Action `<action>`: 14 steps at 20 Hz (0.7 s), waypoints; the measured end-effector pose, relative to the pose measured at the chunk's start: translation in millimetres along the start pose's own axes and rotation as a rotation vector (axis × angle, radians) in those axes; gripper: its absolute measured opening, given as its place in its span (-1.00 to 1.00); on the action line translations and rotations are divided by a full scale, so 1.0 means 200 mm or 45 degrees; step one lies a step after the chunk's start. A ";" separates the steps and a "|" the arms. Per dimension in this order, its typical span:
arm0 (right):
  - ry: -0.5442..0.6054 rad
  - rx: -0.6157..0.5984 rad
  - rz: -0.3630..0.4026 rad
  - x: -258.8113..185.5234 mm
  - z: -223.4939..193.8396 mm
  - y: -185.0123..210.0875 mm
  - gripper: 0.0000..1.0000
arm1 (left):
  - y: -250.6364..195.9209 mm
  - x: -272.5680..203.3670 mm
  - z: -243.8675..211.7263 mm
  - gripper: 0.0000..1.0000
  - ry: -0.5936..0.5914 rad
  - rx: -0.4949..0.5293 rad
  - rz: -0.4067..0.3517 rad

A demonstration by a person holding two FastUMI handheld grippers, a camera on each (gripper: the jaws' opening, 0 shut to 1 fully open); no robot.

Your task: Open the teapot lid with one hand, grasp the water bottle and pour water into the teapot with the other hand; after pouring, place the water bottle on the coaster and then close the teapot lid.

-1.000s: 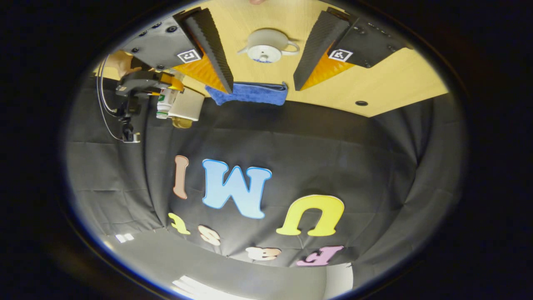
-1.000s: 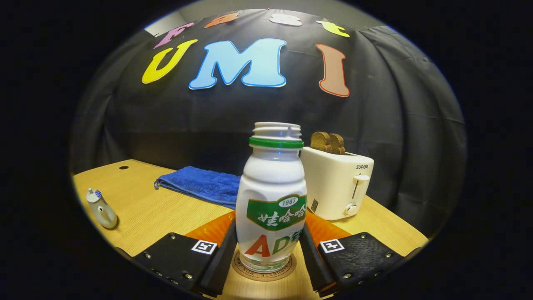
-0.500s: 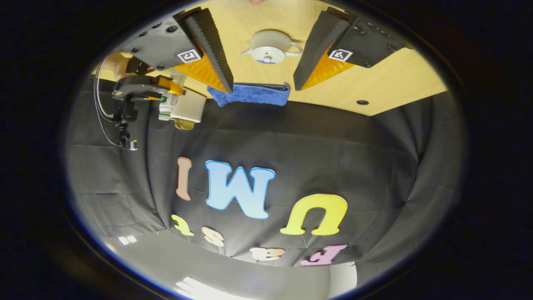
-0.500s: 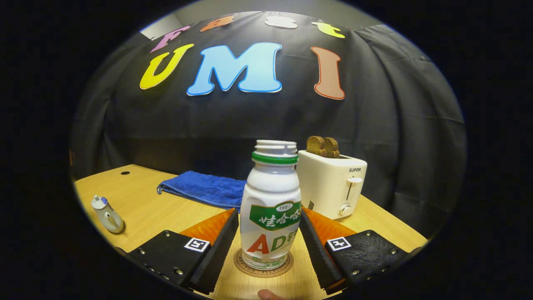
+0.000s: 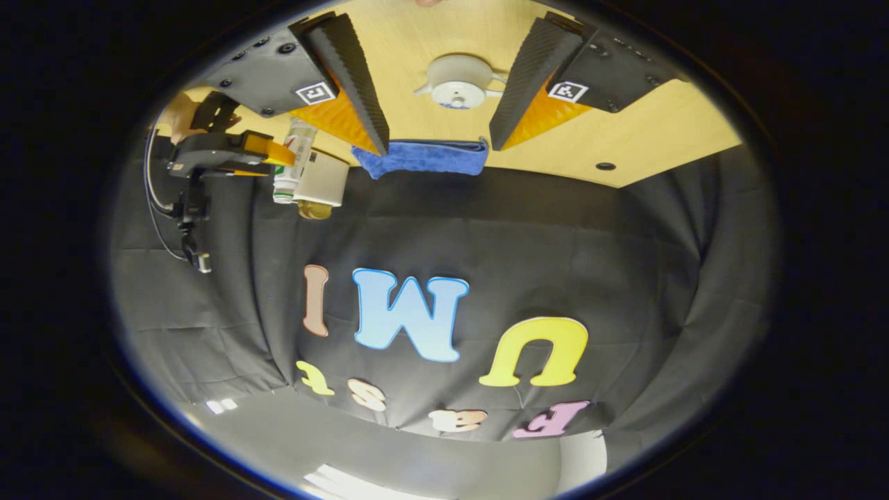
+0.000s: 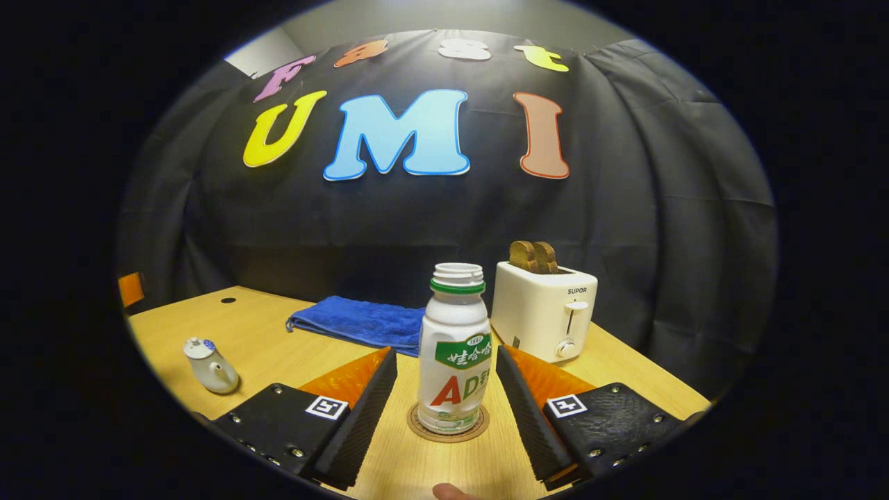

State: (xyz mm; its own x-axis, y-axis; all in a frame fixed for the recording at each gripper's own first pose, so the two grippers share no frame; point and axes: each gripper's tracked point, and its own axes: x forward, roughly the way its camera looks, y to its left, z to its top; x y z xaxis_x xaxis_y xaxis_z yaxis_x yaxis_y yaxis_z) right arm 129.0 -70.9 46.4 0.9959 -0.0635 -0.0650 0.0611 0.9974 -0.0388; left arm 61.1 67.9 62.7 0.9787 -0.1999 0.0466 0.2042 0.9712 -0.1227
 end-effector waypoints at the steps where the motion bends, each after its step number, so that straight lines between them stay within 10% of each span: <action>1: -0.007 0.003 0.012 -0.05 0.02 0.02 0.77 | -0.01 0.00 0.00 0.94 0.001 -0.003 -0.004; 14: -0.051 -0.010 -0.021 -0.60 -0.09 0.32 0.79 | -0.33 -0.16 -0.21 0.97 0.006 0.068 0.078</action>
State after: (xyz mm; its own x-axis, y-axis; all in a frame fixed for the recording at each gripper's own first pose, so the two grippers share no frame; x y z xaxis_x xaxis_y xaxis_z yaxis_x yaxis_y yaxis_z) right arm 11.8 0.1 33.7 0.9966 -0.0782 -0.0246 0.0769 0.9959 -0.0472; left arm 18.1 5.2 27.5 0.9895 -0.1403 0.0358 0.1426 0.9872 -0.0719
